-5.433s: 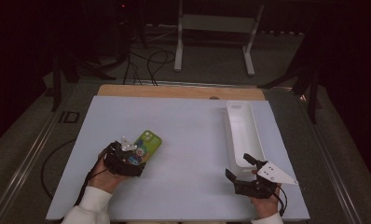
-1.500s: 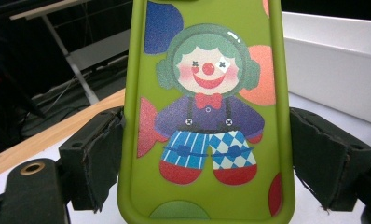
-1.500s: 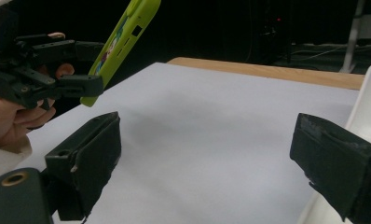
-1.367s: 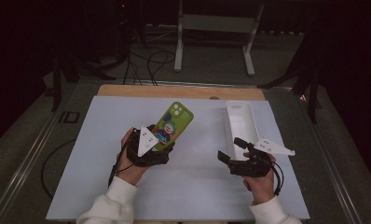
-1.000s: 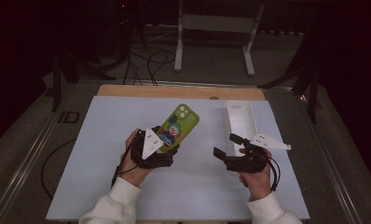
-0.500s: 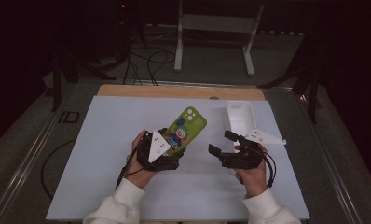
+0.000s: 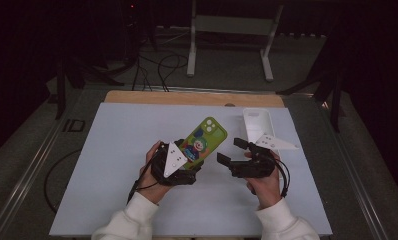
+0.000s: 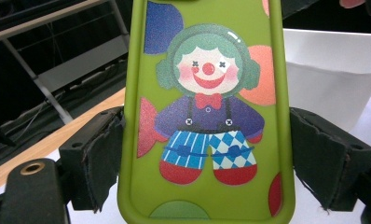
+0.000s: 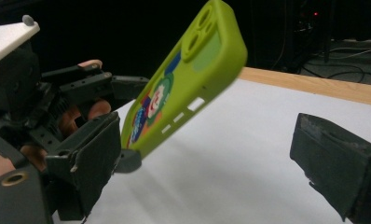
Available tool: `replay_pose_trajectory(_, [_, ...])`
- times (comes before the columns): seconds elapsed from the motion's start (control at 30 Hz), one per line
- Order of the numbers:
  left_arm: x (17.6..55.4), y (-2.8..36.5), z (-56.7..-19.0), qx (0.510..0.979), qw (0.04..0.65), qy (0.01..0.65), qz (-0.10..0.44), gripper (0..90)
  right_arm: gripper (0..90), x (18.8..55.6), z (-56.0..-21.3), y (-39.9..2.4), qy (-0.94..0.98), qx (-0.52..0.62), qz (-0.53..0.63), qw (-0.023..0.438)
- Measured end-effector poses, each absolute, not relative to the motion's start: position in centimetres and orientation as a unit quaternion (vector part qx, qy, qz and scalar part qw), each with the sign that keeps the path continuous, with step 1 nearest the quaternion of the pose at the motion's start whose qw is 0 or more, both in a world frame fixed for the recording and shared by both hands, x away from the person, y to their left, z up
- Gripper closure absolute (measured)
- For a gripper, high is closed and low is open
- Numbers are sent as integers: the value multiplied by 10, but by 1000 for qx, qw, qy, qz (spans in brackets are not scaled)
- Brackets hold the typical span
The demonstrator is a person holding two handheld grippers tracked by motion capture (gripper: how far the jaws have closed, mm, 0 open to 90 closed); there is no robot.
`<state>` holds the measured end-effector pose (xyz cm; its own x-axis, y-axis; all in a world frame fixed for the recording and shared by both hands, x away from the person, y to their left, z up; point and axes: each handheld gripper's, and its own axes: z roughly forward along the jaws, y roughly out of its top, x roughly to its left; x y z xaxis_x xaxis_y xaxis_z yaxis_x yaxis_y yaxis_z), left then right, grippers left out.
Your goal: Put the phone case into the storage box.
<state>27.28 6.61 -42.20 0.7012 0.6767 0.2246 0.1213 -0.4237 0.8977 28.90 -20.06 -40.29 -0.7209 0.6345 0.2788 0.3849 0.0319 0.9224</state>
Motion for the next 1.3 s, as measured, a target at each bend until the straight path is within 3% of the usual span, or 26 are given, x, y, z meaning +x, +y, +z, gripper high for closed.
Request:
replay_pose_trajectory(0.43, [265, 56, -422, 794, 479, 235, 292, 159, 89, 296, -401, -194, 699, 371, 607, 72])
replay_pose_trajectory(0.87, [257, 46, -419, 794, 489, 219, 287, 159, 171, 299, -396, -188, 701, 378, 601, 68])
replay_pose_trajectory(0.9, [256, 44, -419, 795, 490, 215, 286, 159, 250, 300, -395, -188, 699, 380, 602, 66])
replay_pose_trajectory(1.2, [255, 39, -421, 798, 489, 210, 283, 159, 421, 299, -395, -186, 700, 383, 600, 56])
replay_pose_trajectory(1.3, [255, 40, -421, 795, 494, 211, 281, 159, 530, 299, -396, -185, 701, 383, 600, 45])
